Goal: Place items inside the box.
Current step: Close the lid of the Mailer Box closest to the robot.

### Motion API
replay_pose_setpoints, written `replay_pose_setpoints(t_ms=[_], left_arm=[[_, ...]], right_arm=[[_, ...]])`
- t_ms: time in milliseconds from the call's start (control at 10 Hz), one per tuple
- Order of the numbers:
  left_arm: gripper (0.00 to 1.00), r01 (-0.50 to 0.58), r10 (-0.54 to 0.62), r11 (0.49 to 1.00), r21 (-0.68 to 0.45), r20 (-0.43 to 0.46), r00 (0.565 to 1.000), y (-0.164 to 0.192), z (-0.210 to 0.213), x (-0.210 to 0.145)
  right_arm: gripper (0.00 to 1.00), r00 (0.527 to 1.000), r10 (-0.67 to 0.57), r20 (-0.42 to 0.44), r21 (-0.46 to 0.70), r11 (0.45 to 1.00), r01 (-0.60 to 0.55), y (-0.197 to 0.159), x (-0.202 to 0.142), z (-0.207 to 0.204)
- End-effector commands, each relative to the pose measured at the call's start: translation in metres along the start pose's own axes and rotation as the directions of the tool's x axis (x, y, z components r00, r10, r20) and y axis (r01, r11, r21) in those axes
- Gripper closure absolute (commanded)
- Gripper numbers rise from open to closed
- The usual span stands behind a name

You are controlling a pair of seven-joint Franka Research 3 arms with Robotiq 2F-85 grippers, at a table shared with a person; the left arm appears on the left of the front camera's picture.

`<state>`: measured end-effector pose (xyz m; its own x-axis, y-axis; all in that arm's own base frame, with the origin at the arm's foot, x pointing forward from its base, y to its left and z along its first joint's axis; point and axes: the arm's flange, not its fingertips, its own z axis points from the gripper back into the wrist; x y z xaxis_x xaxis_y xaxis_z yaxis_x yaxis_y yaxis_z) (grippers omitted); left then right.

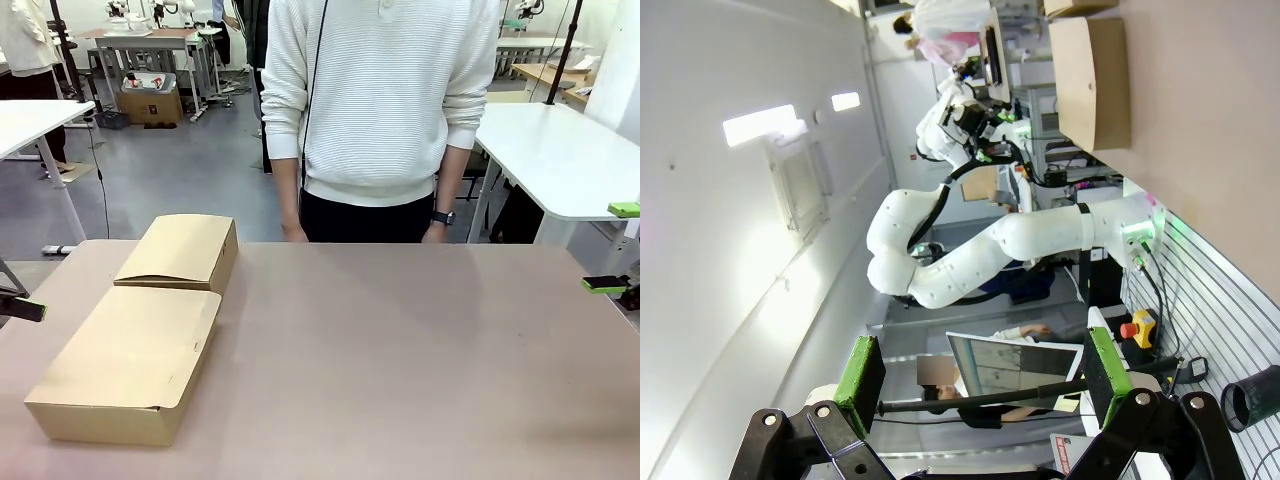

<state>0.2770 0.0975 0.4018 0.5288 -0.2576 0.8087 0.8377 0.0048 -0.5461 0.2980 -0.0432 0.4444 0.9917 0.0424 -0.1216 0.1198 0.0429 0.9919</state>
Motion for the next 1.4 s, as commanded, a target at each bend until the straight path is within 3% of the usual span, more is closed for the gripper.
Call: replay_pose_setpoints(t_ms=[0, 100, 200, 300, 400, 500, 600, 800, 900, 1300], left_arm=[[0.0, 0.148, -0.148, 0.989, 0.022, -0.035, 0.988, 0.012, -0.012, 0.003], [0.0, 0.0, 0.0, 1.0, 0.0, 0.0, 1.0, 0.0, 0.0, 0.0], [0.0, -0.268, 0.266, 0.962, -0.046, -0.047, 0.963, 0.004, -0.006, 0.004], [0.0, -0.514, 0.516, 0.856, -0.052, 0.068, 0.854, -0.008, -0.015, 0.028], [0.0, -0.688, 0.693, 0.72, -0.087, 0.129, 0.709, -0.037, -0.039, 0.037], [0.0, -0.683, 0.701, 0.709, -0.177, 0.065, 0.71, -0.063, -0.041, 0.043], [0.0, -0.672, 0.696, 0.718, -0.182, 0.18, 0.695, -0.071, -0.037, 0.053], [0.0, -0.688, 0.701, 0.692, -0.217, 0.431, 0.569, -0.061, -0.016, 0.054], [0.0, -0.656, 0.677, 0.735, -0.171, 0.118, 0.727, -0.048, -0.006, 0.057], [0.0, -0.656, 0.677, 0.735, -0.171, 0.118, 0.727, -0.048, -0.006, 0.057]], right_arm=[[0.0, 1.0, 0.021, 0.001, 0.018, 1.0, -0.021, 0.002, 0.001, 0.0], [0.0, 1.0, 0.021, 0.001, 0.018, 1.0, -0.021, 0.002, 0.001, 0.0], [0.0, 1.0, 0.021, 0.001, 0.018, 1.0, -0.021, 0.002, 0.001, 0.0], [0.0, 1.0, 0.021, 0.001, 0.018, 1.0, -0.021, 0.002, 0.001, 0.0], [0.0, 1.0, 0.021, 0.001, 0.018, 1.0, -0.021, 0.002, 0.001, 0.0], [0.0, 1.0, 0.021, 0.001, 0.018, 1.0, -0.021, 0.002, 0.001, 0.0], [0.0, 1.0, 0.021, 0.001, 0.018, 1.0, -0.021, 0.002, 0.001, 0.0], [0.0, 1.0, 0.021, 0.001, 0.018, 1.0, -0.021, 0.002, 0.001, 0.0], [0.0, 1.0, 0.021, 0.001, 0.018, 1.0, -0.021, 0.002, 0.001, 0.0], [0.0, 1.0, 0.021, 0.001, 0.018, 1.0, -0.021, 0.002, 0.001, 0.0]])
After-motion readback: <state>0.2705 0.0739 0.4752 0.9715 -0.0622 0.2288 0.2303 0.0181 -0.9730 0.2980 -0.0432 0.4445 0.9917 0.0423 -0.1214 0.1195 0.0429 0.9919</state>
